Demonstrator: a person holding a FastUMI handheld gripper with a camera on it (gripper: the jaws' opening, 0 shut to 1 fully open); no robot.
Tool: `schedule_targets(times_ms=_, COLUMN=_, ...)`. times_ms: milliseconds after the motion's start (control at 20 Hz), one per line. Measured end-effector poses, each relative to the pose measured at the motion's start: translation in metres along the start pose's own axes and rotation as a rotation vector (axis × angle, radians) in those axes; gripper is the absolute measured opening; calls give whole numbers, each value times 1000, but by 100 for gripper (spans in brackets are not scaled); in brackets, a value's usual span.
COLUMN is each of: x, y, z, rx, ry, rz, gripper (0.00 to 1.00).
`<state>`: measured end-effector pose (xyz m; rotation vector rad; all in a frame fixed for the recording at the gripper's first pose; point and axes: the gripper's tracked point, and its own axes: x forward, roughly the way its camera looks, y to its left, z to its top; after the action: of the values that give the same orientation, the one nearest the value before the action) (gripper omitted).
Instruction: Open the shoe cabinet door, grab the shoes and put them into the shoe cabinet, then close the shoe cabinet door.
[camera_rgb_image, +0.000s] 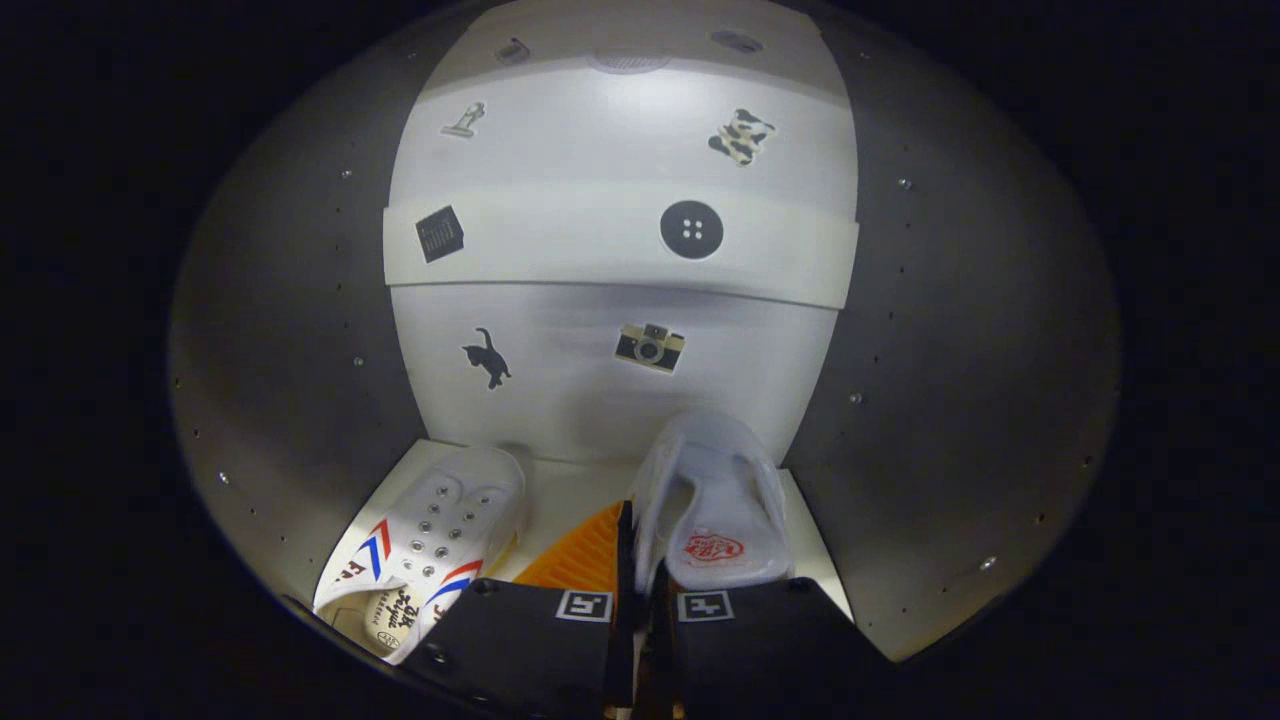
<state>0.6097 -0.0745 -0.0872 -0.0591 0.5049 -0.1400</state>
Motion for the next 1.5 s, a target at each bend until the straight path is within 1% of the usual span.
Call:
schedule_targets(times_ms=50, x=2, y=3, z=-7, rx=8, ry=24, rz=14, gripper=13)
schedule_targets(times_ms=100, x=3, y=6, z=-11, rx=11, ry=40, rz=20, gripper=14)
schedule_targets(times_ms=150, x=4, y=6, z=-8, rx=-4, ry=22, rz=9, gripper=14)
schedule_targets(times_ms=200, x=4, y=5, z=-8, rx=-12, ry=23, rz=5, gripper=17)
schedule_targets(times_ms=350, x=-4, y=20, z=-11, rx=-4, ry=32, rz=43, gripper=46)
schedule_targets(times_ms=450, x=-12, y=25, z=-13, rx=-15, ry=36, rz=52, gripper=66)
schedule_targets(times_ms=550, x=-24, y=33, z=-16, rx=-23, ry=34, rz=72, gripper=77)
schedule_targets(times_ms=650, x=-37, y=34, z=-14, rx=-32, ry=17, rz=73, gripper=88)
schedule_targets(times_ms=800, x=-63, y=30, z=-15, rx=-48, ry=-4, rz=55, gripper=96)
schedule_targets(times_ms=900, x=-88, y=31, z=-15, rx=-49, ry=-33, rz=50, gripper=96)
schedule_targets(times_ms=1100, x=-156, y=36, z=-18, rx=-104, ry=-182, rz=11, gripper=96)
schedule_targets(times_ms=1200, x=-194, y=46, z=-26, rx=-73, ry=-233, rz=26, gripper=96)
schedule_targets(times_ms=1300, x=-238, y=57, z=-34, rx=-38, ry=-303, rz=59, gripper=96)
schedule_targets(times_ms=1400, x=-279, y=59, z=-44, rx=-39, ry=-369, rz=55, gripper=96)
schedule_targets(times_ms=1450, x=-301, y=62, z=-57, rx=-40, ry=-376, rz=63, gripper=96)
schedule_targets(times_ms=1500, x=-322, y=69, z=-73, rx=-42, ry=-364, rz=96, gripper=96)
